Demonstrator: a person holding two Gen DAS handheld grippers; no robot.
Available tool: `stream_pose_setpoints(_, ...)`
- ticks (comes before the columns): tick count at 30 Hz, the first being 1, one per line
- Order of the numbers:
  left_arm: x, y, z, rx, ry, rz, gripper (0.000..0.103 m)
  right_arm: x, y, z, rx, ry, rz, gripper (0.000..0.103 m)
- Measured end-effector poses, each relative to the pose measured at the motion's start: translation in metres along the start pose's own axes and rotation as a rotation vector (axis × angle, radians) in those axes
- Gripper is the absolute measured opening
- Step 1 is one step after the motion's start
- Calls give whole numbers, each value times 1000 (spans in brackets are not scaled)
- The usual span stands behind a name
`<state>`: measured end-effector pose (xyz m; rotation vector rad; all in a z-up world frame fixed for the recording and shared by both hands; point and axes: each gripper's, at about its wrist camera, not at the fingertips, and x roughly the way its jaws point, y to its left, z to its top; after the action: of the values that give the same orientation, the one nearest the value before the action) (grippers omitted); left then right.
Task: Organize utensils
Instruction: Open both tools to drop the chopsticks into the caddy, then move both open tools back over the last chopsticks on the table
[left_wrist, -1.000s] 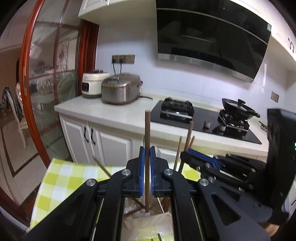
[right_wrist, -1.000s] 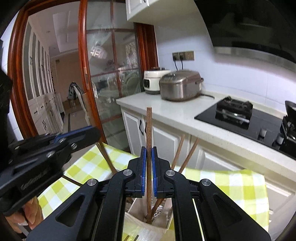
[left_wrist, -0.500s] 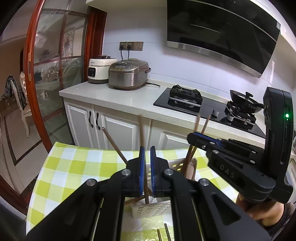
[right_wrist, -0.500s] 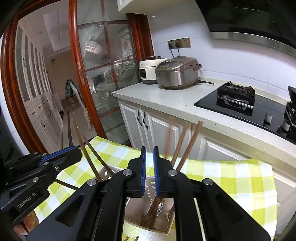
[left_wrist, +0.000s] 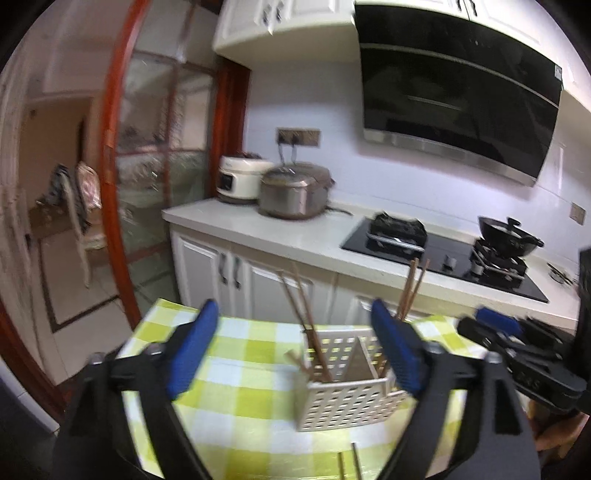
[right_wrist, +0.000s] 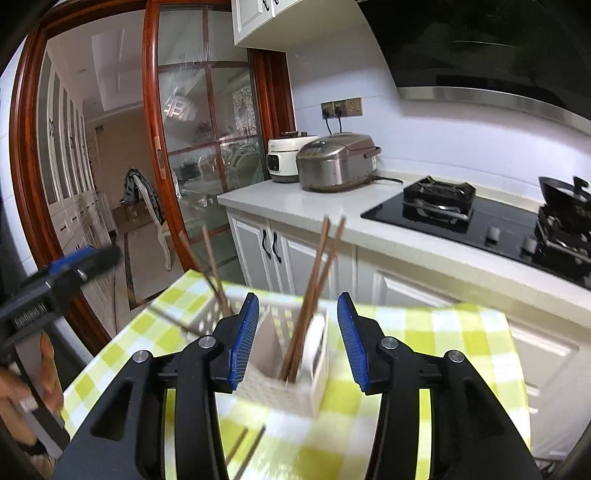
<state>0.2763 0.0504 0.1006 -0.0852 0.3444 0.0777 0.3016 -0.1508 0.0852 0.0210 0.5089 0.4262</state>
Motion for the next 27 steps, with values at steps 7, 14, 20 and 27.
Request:
stream_pose_setpoints(7, -48, 14, -42, 35, -27, 58, 98, -32, 6, -54, 32, 23, -1, 70)
stream_pose_setpoints(14, -73, 24, -101, 10, 17, 24, 98, -44, 21, -99, 36, 55, -1, 84)
stream_pose_setpoints(20, -77, 16, -146, 41, 35, 19, 98, -32, 25, -135, 42, 117, -19, 84)
stream_pose_setpoints(27, -55, 20, -181, 47, 134, 29, 98, -11, 24, -162, 67, 198, -50, 84)
